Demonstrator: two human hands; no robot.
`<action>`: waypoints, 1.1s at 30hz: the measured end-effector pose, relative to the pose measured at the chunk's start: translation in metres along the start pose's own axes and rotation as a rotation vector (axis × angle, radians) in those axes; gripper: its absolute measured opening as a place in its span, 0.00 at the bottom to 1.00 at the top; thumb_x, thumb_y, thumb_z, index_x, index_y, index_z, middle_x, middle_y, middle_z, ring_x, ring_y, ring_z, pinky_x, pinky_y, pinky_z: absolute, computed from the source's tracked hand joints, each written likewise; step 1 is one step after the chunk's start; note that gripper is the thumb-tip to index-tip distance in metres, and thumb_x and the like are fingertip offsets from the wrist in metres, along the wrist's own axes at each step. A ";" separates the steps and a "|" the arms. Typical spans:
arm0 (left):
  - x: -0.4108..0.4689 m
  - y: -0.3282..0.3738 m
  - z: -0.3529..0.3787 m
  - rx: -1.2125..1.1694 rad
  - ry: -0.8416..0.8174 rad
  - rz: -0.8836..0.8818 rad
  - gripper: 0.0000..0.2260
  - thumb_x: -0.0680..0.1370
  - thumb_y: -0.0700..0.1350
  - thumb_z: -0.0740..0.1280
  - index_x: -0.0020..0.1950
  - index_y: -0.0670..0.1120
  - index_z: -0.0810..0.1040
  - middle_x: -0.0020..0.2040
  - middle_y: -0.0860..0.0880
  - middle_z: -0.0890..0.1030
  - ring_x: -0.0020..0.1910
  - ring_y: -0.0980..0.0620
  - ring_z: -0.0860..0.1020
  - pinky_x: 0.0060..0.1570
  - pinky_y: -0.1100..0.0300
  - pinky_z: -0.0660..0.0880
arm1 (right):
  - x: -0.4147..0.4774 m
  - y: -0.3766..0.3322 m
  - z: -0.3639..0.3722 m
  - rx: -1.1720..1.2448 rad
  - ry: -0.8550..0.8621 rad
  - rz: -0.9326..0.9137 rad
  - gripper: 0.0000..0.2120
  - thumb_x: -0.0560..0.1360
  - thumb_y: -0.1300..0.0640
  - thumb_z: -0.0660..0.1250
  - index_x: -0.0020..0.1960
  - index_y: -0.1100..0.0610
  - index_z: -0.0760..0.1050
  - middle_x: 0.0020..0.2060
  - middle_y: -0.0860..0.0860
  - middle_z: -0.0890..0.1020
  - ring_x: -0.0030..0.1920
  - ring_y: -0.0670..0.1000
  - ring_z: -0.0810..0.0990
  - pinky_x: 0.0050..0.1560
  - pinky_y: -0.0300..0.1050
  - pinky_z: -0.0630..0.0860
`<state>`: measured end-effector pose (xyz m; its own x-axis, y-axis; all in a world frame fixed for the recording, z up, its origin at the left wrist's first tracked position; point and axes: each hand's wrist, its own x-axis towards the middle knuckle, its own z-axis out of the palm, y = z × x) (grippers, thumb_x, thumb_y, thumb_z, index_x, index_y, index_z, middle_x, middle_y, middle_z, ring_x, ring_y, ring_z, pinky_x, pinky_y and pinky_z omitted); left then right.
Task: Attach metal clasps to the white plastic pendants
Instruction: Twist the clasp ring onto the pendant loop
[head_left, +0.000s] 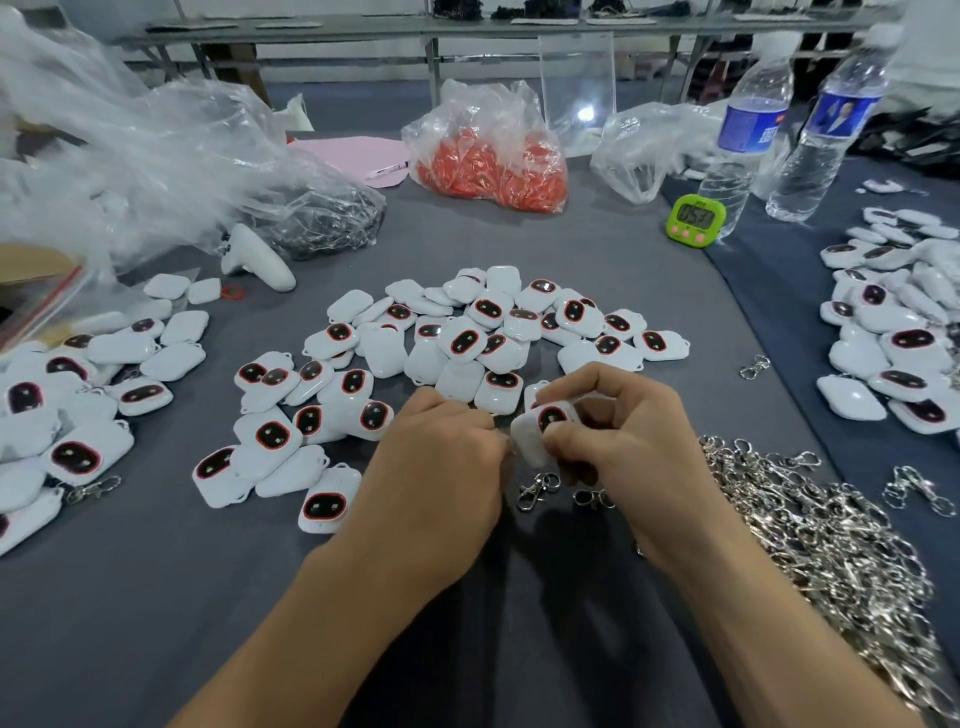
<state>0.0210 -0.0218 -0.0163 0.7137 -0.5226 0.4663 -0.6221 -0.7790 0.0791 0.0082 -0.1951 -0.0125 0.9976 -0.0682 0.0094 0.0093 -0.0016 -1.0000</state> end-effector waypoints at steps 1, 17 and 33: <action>0.000 0.001 0.000 0.034 0.002 -0.004 0.07 0.70 0.42 0.74 0.33 0.48 0.81 0.30 0.51 0.78 0.32 0.48 0.75 0.44 0.57 0.65 | 0.000 0.001 0.002 -0.025 0.011 -0.019 0.14 0.72 0.73 0.69 0.43 0.55 0.82 0.32 0.56 0.82 0.27 0.51 0.74 0.27 0.43 0.72; 0.001 0.003 0.002 -0.496 0.031 -0.350 0.10 0.76 0.45 0.72 0.35 0.46 0.82 0.32 0.51 0.79 0.34 0.54 0.75 0.39 0.60 0.66 | 0.002 0.005 0.003 0.226 0.102 0.135 0.13 0.74 0.72 0.66 0.47 0.57 0.82 0.32 0.55 0.81 0.25 0.51 0.72 0.24 0.40 0.67; 0.007 0.001 0.013 -1.013 -0.037 -0.551 0.10 0.77 0.49 0.70 0.36 0.54 0.85 0.31 0.54 0.81 0.32 0.61 0.76 0.36 0.70 0.72 | 0.004 0.000 0.001 0.438 0.110 0.254 0.10 0.77 0.69 0.64 0.51 0.58 0.82 0.33 0.56 0.82 0.25 0.50 0.75 0.25 0.38 0.70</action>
<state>0.0297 -0.0305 -0.0246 0.9673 -0.2211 0.1240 -0.1845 -0.2784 0.9426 0.0126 -0.1948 -0.0122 0.9593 -0.1164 -0.2572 -0.1811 0.4452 -0.8769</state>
